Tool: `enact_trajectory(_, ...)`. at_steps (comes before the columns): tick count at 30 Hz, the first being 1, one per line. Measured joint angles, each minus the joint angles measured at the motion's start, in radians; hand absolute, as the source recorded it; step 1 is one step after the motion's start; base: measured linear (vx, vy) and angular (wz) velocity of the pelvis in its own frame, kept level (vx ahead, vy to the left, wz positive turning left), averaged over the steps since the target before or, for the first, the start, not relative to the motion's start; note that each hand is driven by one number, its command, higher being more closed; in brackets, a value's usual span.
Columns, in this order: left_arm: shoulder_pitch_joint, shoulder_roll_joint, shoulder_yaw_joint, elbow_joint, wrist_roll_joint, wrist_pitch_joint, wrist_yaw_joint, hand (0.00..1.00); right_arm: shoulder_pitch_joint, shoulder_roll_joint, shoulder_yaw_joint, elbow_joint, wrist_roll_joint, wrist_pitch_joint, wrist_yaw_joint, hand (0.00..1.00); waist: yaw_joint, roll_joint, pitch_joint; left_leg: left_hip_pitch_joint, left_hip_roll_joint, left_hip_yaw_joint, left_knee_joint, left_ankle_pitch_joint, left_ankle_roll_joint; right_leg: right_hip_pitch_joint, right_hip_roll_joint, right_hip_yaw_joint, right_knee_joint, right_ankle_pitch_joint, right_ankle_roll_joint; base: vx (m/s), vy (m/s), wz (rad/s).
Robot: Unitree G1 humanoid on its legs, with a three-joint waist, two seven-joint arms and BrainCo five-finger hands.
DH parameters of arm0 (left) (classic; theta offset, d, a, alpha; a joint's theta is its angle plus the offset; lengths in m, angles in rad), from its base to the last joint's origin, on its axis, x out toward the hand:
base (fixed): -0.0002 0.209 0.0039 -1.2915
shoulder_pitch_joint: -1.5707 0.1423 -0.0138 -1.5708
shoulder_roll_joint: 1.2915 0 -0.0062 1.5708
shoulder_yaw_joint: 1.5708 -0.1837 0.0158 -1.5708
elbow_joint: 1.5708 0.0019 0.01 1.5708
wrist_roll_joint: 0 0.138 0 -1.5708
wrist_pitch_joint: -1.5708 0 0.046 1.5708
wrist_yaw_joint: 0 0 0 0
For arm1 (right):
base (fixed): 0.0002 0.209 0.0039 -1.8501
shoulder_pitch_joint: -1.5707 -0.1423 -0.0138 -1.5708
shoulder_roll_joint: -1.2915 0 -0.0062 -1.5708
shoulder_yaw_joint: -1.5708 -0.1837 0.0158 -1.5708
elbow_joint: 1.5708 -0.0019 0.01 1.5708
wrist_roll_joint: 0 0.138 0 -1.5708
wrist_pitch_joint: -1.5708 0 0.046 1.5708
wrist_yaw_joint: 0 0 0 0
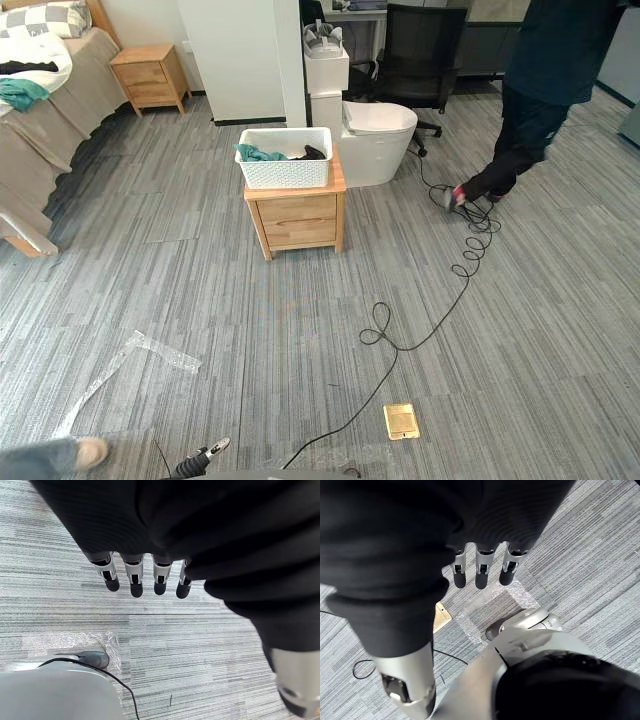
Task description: Pick up the laundry basket with both hands and put the clothes into the washing machine.
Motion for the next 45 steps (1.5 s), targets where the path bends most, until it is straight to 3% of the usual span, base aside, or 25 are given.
enact_trajectory(7,-0.028,-0.017,0.028,0.002,-0.034,-0.019,-0.001,0.00,-0.027,0.016,-0.046,0.009,0.010,-0.004,0.001,0.00,0.000,-0.009,0.014,0.023,-0.003,-0.002,-0.002,-0.001,-0.001,0.031,-0.005,-0.009,-0.012,-0.004,0.006,0.04,0.009,0.03)
enact_trajectory(15,-0.044,-0.058,0.026,0.002,-0.036,-0.025,-0.002,0.00,-0.034,0.021,-0.064,0.000,0.010,-0.005,0.004,0.00,-0.002,-0.001,0.028,0.026,0.001,-0.001,-0.006,-0.004,-0.006,0.026,-0.002,-0.014,-0.011,-0.007,0.010,-0.08,-0.007,0.02)
enact_trajectory(34,-0.045,-0.054,0.039,0.002,-0.058,-0.025,0.001,0.00,-0.057,0.011,0.015,-0.002,0.028,-0.020,0.007,0.00,0.001,-0.012,0.030,0.025,0.002,0.026,-0.021,-0.004,-0.005,0.021,0.000,0.015,-0.024,-0.003,0.006,0.03,0.003,-0.04)
enact_trajectory(37,-0.048,-0.055,0.043,-0.006,-0.066,-0.025,0.001,0.00,-0.082,0.010,0.035,-0.019,0.028,-0.022,0.007,0.00,0.001,-0.011,0.031,-0.019,-0.001,0.033,0.009,-0.024,0.014,-0.027,-0.001,0.025,0.004,-0.010,0.012,-0.05,0.012,-0.11)
enact_trajectory(40,-0.045,-0.055,0.068,-0.028,-0.089,-0.025,0.001,0.00,-0.090,0.018,0.034,-0.046,0.029,-0.022,0.006,0.00,0.003,-0.029,0.054,-0.070,-0.033,0.044,0.099,-0.088,0.045,-0.140,-0.040,0.022,0.227,-0.146,0.056,-0.04,0.035,0.08)
enact_trajectory(41,-0.047,-0.058,0.073,-0.040,-0.096,-0.024,0.001,0.00,-0.071,0.015,0.035,-0.065,0.030,-0.022,0.006,0.00,0.002,-0.036,0.066,-0.077,-0.054,0.038,0.127,-0.117,0.056,-0.176,-0.072,0.010,0.355,-0.200,0.099,-0.02,0.054,0.25)
enact_trajectory(42,-0.049,-0.068,0.082,-0.049,-0.109,-0.024,0.002,0.00,-0.052,0.019,0.040,-0.098,0.038,-0.022,0.010,0.00,0.004,-0.036,0.074,-0.073,-0.071,0.023,0.147,-0.137,0.070,-0.276,-0.091,0.017,0.575,-0.201,0.078,0.02,0.050,0.32)
enact_trajectory(43,-0.049,-0.070,0.089,-0.050,-0.115,-0.023,0.002,0.00,-0.042,0.021,0.050,-0.119,0.042,-0.023,0.011,0.00,0.001,-0.037,0.081,-0.066,-0.075,0.014,0.160,-0.145,0.079,-0.337,-0.096,0.015,0.694,-0.186,0.051,0.07,0.033,0.34)
enact_trajectory(45,-0.049,-0.079,0.124,-0.065,-0.116,-0.018,0.003,0.00,-0.012,0.031,0.048,-0.139,0.068,-0.032,0.014,0.00,0.003,-0.034,0.102,-0.038,-0.066,0.000,0.199,-0.191,0.092,-0.451,-0.088,-0.013,0.883,-0.200,0.062,0.22,0.029,0.26)
